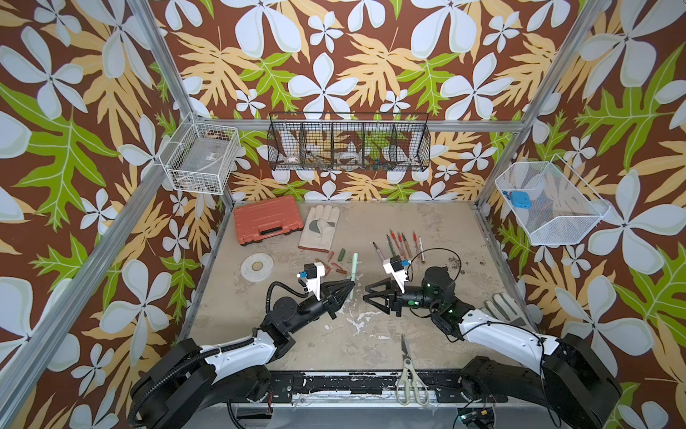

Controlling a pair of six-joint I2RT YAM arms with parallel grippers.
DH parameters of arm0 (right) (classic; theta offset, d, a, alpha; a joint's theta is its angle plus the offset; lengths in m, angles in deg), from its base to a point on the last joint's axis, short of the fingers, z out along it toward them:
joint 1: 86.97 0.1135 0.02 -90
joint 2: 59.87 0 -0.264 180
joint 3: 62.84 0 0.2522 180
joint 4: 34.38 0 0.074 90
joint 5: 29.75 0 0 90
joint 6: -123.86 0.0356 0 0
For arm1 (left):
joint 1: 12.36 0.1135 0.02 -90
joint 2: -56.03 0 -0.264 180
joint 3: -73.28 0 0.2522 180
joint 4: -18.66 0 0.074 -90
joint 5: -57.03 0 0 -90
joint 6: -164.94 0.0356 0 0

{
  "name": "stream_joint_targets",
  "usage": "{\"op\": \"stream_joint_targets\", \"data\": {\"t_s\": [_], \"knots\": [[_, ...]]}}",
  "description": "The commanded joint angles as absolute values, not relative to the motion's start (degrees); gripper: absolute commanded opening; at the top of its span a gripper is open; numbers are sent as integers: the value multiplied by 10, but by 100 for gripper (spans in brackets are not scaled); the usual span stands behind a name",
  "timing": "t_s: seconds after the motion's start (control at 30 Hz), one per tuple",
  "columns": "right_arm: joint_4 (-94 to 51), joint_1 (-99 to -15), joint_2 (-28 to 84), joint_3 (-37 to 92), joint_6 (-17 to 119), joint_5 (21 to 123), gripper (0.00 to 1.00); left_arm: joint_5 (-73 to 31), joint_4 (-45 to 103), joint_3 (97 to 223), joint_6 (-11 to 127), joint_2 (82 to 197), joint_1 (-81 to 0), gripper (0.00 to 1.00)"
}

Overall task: Remove pen caps from pens
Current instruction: Pass the pen.

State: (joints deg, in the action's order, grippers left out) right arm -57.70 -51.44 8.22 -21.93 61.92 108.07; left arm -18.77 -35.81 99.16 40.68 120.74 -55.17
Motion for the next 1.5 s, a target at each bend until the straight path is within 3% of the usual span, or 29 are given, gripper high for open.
{"op": "stream_joint_targets", "data": {"t_s": [0.0,1.07,1.47], "knots": [[-601,-507,89,-212,618,1087,48,-169,-425,993,394,1212,-550,0],[-630,-470,143,-178,608,1093,31,-129,-503,999,368,1290,-551,0],[-624,-468,150,-171,605,1100,2,-119,-535,995,353,1310,-551,2]]}}
